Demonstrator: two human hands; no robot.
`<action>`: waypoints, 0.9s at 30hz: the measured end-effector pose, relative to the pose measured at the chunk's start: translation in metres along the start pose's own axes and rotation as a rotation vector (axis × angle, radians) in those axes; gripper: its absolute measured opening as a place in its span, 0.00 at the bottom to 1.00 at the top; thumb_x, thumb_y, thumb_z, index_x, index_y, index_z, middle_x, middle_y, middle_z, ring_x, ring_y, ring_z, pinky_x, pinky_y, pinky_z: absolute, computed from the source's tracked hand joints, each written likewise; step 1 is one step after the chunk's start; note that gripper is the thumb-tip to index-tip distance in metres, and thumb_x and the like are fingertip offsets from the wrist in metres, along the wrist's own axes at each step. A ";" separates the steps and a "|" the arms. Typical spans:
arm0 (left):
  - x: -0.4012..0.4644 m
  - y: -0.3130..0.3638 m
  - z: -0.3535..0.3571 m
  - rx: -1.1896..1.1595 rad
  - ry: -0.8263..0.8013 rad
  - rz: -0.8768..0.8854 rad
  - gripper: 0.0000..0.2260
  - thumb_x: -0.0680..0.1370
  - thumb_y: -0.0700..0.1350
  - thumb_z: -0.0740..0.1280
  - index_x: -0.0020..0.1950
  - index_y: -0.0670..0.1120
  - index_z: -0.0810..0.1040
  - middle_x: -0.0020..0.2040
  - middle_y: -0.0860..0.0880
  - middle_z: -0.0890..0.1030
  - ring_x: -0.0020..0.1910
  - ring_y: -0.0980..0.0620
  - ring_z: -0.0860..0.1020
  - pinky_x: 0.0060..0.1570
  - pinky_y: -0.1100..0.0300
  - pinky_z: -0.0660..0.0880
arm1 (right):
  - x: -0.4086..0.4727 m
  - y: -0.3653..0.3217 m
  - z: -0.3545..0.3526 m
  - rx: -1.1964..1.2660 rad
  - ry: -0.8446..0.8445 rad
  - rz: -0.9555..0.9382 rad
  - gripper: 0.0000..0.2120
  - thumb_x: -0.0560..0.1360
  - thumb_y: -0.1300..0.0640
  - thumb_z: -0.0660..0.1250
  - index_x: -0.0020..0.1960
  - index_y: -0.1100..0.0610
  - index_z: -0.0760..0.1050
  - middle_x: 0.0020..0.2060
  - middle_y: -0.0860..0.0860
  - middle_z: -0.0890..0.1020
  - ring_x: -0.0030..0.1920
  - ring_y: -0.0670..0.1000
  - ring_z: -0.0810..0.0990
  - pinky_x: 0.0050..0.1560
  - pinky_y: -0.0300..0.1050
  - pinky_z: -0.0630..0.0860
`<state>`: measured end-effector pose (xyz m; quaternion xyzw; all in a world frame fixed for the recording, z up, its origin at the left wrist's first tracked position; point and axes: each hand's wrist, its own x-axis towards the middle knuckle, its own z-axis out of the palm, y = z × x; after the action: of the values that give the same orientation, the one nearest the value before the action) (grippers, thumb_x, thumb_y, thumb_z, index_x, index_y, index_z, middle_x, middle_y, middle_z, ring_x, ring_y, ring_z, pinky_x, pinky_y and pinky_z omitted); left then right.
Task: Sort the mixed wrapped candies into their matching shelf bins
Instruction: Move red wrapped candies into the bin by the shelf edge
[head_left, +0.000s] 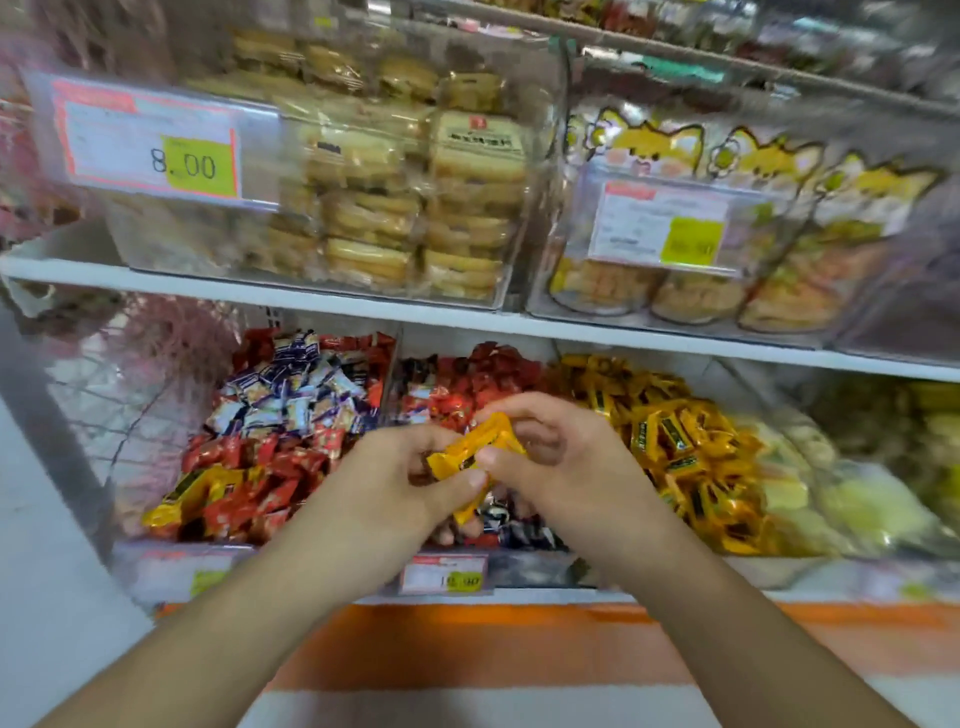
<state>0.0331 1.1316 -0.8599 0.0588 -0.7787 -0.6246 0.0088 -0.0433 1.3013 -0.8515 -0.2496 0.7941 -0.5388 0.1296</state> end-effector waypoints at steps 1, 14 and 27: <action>0.002 0.001 0.007 0.007 -0.002 -0.012 0.04 0.80 0.41 0.70 0.54 0.44 0.82 0.39 0.45 0.86 0.32 0.56 0.82 0.33 0.64 0.76 | -0.002 0.005 -0.008 -0.002 0.028 -0.011 0.06 0.79 0.59 0.74 0.54 0.50 0.82 0.41 0.52 0.86 0.36 0.48 0.83 0.37 0.41 0.78; 0.006 0.000 0.008 0.179 0.164 -0.005 0.09 0.79 0.47 0.71 0.58 0.55 0.79 0.50 0.60 0.85 0.54 0.63 0.82 0.65 0.50 0.76 | 0.015 0.050 -0.112 -0.402 0.408 0.156 0.22 0.79 0.47 0.73 0.71 0.44 0.75 0.55 0.38 0.80 0.50 0.44 0.84 0.43 0.34 0.78; -0.016 -0.044 -0.123 0.611 0.457 -0.021 0.13 0.77 0.37 0.72 0.50 0.56 0.80 0.45 0.58 0.83 0.45 0.58 0.81 0.50 0.56 0.79 | 0.030 -0.009 0.008 -0.680 -0.004 -0.155 0.23 0.82 0.52 0.68 0.76 0.43 0.70 0.74 0.40 0.72 0.75 0.44 0.68 0.71 0.35 0.59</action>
<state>0.0630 1.0043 -0.8752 0.2045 -0.9063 -0.3343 0.1581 -0.0629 1.2761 -0.8445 -0.3392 0.9066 -0.2512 -0.0006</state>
